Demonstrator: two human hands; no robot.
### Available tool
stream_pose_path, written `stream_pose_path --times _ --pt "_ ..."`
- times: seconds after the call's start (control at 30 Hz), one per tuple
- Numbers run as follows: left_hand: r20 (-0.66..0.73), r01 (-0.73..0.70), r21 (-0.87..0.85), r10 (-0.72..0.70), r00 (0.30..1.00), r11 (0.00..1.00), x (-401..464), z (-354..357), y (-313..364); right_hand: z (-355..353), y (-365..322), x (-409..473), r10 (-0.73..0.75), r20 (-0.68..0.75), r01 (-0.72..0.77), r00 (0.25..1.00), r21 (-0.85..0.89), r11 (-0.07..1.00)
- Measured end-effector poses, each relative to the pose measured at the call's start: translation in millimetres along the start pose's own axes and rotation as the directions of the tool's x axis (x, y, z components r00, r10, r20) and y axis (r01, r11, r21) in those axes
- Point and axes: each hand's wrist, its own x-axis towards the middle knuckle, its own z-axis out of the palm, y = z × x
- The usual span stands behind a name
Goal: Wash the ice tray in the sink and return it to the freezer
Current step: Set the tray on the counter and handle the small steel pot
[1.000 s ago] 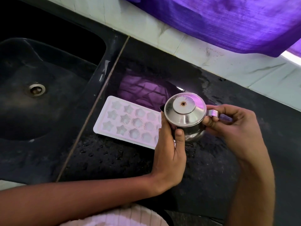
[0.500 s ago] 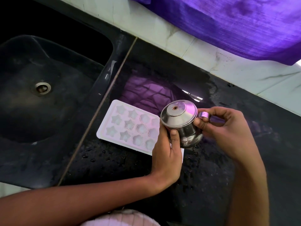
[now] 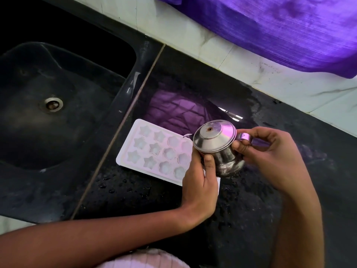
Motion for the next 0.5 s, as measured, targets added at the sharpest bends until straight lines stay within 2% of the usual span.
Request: stream_pose_path --times 0.3,0.5 --pt "0.003 0.007 0.021 -0.007 1.000 1.000 -1.6 -1.5 2.5 -1.1 -1.5 -1.5 0.007 -0.002 -0.007 1.000 -0.014 1.000" --pt "0.012 -0.031 0.031 0.031 0.999 0.999 -3.3 -2.5 7.4 -0.6 0.9 -5.1 0.022 -0.030 -0.021 0.999 0.040 0.999"
